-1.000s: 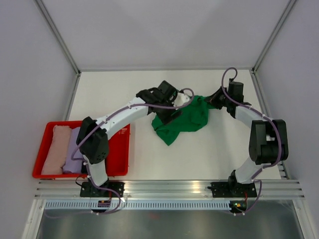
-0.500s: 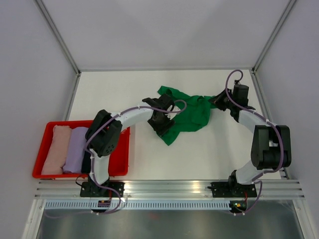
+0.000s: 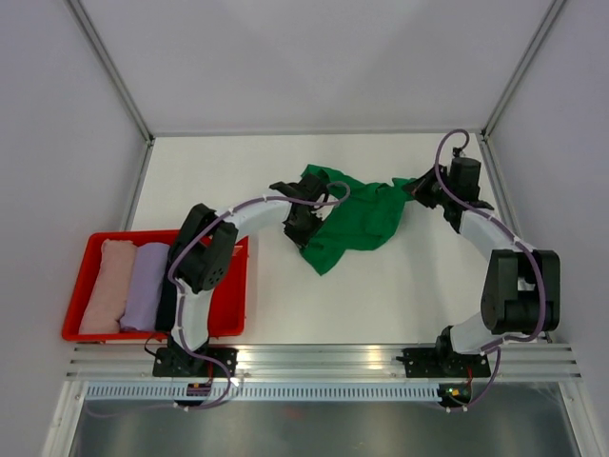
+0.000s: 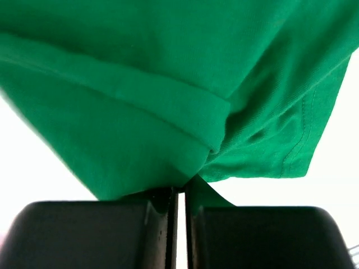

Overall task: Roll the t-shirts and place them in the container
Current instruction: Flatten the tshirt

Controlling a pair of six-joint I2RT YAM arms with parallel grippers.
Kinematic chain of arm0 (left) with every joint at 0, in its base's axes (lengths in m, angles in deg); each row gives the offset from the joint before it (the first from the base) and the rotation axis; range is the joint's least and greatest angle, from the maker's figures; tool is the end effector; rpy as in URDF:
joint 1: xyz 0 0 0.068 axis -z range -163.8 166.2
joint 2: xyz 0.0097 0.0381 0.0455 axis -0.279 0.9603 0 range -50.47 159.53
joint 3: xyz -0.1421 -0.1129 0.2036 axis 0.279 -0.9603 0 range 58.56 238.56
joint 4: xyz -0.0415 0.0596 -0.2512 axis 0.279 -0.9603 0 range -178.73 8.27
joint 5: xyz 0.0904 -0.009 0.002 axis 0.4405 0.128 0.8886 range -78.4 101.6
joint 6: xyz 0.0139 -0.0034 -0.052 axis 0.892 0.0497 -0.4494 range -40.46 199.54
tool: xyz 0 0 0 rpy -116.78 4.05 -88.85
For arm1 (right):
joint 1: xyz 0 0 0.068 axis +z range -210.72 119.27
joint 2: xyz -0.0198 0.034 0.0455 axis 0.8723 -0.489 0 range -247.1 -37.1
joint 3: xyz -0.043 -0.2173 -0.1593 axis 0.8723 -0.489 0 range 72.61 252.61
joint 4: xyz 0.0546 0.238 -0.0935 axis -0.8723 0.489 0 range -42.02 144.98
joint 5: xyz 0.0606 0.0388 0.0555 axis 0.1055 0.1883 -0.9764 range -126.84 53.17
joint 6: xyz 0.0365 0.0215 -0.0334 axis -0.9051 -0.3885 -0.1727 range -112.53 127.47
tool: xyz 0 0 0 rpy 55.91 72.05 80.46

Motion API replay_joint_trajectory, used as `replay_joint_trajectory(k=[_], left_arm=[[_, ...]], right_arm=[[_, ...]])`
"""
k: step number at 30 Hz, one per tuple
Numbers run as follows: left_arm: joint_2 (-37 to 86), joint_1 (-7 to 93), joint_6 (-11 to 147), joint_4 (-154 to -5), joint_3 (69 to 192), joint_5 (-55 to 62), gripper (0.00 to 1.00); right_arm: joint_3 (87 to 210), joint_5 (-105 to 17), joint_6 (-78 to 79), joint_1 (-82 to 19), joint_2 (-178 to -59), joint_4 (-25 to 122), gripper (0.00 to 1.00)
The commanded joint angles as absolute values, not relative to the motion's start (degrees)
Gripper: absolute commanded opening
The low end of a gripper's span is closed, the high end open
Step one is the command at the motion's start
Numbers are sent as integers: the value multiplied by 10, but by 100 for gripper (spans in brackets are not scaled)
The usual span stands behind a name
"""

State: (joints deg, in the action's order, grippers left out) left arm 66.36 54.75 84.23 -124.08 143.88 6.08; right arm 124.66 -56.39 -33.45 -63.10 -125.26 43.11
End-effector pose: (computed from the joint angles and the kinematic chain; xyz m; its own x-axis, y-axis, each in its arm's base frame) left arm 0.3183 -0.2579 0.1669 -0.6963 0.6589 -0.2845 0.7005 0.7103 -0.0693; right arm 0.3369 -0.0020 0.2257 -0.5533 0.6407 -0.5323 0.1529 0.7063 0.6912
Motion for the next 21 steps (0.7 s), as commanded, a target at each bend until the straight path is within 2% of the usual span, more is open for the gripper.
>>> replay_joint_trajectory(k=[1, 6, 11, 18, 21], left_arm=[[600, 526, 858, -1220, 1478, 109, 2], [524, 467, 941, -1221, 1572, 177, 2], [451, 460, 1027, -1226, 1641, 167, 2], [415, 464, 1106, -1257, 1602, 136, 2], [430, 465, 1114, -1272, 1575, 122, 2]], right_arm=[[1319, -560, -314, -641, -1203, 452, 0], [1465, -577, -313, -682, -1163, 511, 0], [1557, -568, -300, -726, -1108, 581, 0], [1449, -556, -298, -729, -984, 604, 0], [1407, -554, -305, -729, -977, 596, 0]])
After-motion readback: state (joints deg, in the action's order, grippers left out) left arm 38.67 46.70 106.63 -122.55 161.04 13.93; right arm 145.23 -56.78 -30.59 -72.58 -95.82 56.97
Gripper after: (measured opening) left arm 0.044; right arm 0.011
